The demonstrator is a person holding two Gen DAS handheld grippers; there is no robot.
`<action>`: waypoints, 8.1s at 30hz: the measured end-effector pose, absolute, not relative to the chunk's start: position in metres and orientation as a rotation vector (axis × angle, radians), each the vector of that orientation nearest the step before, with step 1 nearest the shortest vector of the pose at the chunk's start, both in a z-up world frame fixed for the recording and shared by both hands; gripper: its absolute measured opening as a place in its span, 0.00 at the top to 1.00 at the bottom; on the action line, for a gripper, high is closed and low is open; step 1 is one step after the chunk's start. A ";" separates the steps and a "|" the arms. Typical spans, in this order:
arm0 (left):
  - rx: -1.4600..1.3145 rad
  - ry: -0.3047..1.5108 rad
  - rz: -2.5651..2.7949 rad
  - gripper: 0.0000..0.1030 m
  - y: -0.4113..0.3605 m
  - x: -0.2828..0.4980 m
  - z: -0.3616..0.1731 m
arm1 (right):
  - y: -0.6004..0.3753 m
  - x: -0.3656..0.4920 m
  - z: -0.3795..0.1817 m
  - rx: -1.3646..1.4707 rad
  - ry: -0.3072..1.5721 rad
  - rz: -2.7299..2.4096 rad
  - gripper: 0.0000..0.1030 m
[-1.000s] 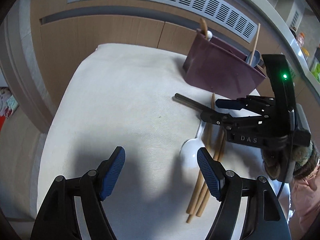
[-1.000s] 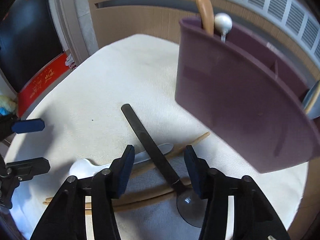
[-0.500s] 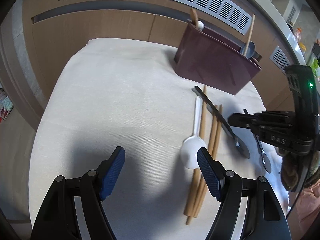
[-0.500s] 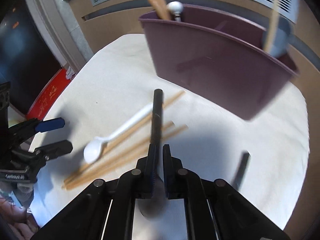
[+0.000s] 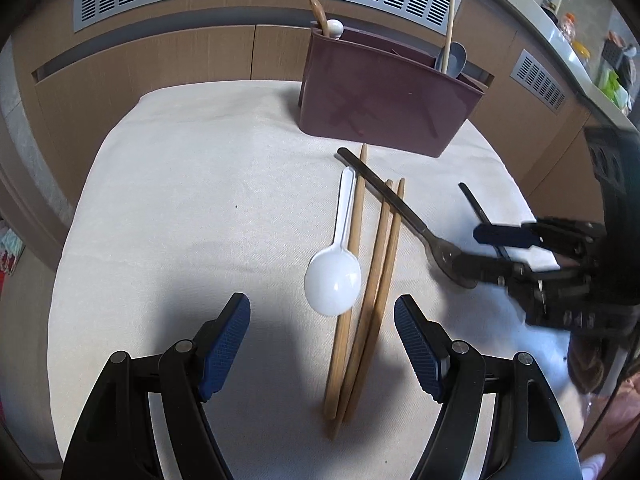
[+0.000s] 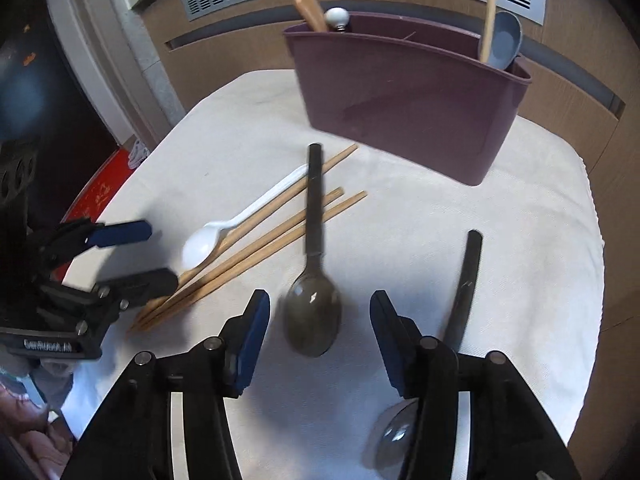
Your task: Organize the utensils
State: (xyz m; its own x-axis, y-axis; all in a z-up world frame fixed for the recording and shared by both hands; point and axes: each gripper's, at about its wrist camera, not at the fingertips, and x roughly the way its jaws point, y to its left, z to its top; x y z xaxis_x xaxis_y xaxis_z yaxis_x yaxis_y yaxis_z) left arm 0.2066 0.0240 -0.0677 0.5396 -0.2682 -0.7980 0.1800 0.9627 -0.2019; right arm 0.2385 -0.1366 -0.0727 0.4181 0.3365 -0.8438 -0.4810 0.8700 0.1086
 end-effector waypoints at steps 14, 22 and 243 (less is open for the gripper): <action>-0.121 0.979 -0.264 0.27 0.027 0.205 -0.074 | -0.130 0.222 -0.088 -0.239 0.957 0.443 0.70; -0.115 0.982 -0.278 0.27 0.020 0.202 -0.073 | -0.166 0.207 -0.046 -0.191 0.838 0.352 0.71; -0.172 1.001 -0.329 0.30 -0.007 0.202 -0.040 | -0.193 0.203 -0.021 -0.067 0.869 0.454 0.68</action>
State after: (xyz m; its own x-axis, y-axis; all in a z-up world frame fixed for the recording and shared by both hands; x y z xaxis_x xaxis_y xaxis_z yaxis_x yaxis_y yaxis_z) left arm 0.2017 -0.0065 -0.0397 0.4958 -0.3483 -0.7956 0.1923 0.9373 -0.2905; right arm 0.2034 -0.1931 -0.0215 0.5565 0.3574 -0.7500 -0.4111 0.9029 0.1252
